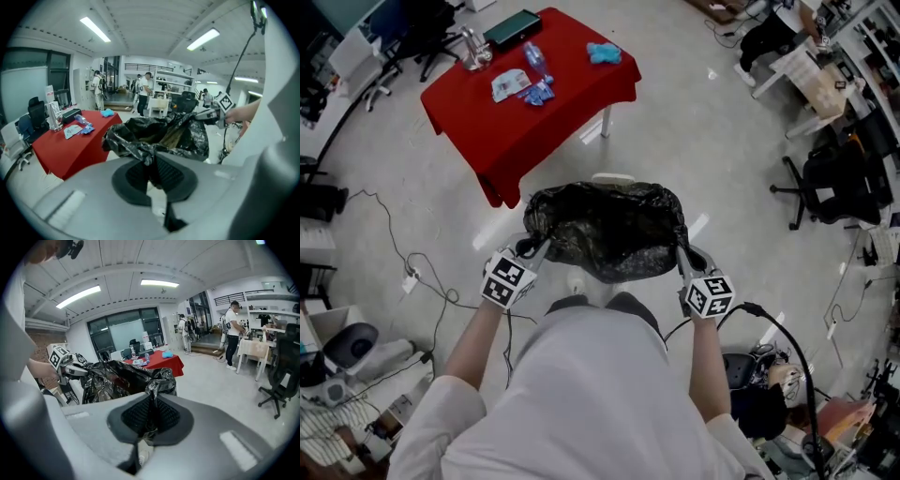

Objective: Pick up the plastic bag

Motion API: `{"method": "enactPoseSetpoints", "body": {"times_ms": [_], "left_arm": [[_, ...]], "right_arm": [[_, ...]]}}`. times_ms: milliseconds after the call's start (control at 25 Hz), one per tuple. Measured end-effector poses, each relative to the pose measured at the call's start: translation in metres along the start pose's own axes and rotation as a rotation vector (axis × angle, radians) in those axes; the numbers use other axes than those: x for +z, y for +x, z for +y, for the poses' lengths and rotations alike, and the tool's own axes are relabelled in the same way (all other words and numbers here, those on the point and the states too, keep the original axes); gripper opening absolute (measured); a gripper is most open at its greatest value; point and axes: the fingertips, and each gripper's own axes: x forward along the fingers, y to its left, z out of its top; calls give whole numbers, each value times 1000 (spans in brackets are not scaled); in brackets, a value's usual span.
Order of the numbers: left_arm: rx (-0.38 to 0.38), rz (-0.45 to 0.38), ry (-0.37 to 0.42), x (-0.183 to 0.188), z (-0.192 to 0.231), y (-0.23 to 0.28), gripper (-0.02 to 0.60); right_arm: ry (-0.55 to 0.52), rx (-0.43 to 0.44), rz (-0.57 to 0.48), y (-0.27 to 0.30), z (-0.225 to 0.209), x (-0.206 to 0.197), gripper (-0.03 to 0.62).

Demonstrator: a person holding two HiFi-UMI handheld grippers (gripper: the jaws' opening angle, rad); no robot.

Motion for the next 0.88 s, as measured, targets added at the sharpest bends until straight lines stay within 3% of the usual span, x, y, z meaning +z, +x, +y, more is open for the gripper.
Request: {"method": "enactPoseSetpoints", "body": {"times_ms": [440,880], "left_arm": [[101,-75,-33,20,-85,-31,5],[156,-74,-12,22,-144,-43,5]], "right_arm": [[-80,61,-54,-73,17,2,3],[-117,111,-80,-122,8,-13,2]]}}
